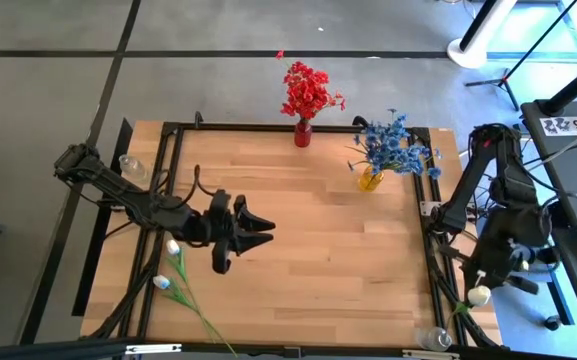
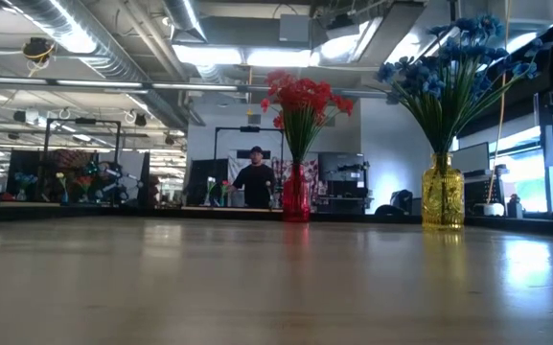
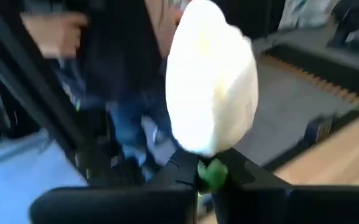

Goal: Sort flowers into vase by color
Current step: Put the top white tulip into the transparent vase

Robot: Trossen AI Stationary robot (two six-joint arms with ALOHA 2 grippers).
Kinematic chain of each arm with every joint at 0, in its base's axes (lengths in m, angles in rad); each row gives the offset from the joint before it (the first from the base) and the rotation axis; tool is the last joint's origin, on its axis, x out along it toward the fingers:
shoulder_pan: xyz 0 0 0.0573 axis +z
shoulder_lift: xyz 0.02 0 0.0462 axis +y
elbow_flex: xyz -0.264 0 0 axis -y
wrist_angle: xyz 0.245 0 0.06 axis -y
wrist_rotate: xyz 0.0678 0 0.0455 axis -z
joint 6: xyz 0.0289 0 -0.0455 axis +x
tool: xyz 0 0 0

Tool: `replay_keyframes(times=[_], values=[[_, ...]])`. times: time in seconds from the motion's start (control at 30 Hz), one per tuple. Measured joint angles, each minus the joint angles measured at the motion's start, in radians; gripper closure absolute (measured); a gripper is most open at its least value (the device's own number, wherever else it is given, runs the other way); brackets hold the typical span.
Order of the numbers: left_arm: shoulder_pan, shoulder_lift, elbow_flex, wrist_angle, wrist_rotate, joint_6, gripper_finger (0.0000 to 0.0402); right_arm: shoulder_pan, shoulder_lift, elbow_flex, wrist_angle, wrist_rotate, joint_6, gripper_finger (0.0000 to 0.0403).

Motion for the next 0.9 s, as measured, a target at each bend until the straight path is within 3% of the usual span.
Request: replay_keyframes(times=[0.23, 0.47, 0.77, 0.9], values=[[0.025, 0.000, 0.000, -0.006, 0.000, -0.068, 0.0249, 0.000, 0.053, 0.000, -0.142, -0.003, 0.039, 0.0324], [0.046, 0.007, 0.000, -0.022, -0.002, -0.100, 0.0249, 0.000, 0.072, 0.045, -0.237, -0.087, 0.160, 0.0247], [0.046, 0.007, -0.001, -0.014, -0.002, -0.148, 0.0249, 0.000, 0.072, 0.237, -0.512, -0.160, 0.434, 0.0188], [0.042, 0.012, -0.001, -0.020, 0.004, -0.177, 0.0249, 0.000, 0.071, 0.347, -0.645, -0.081, 0.527, 0.0186]])
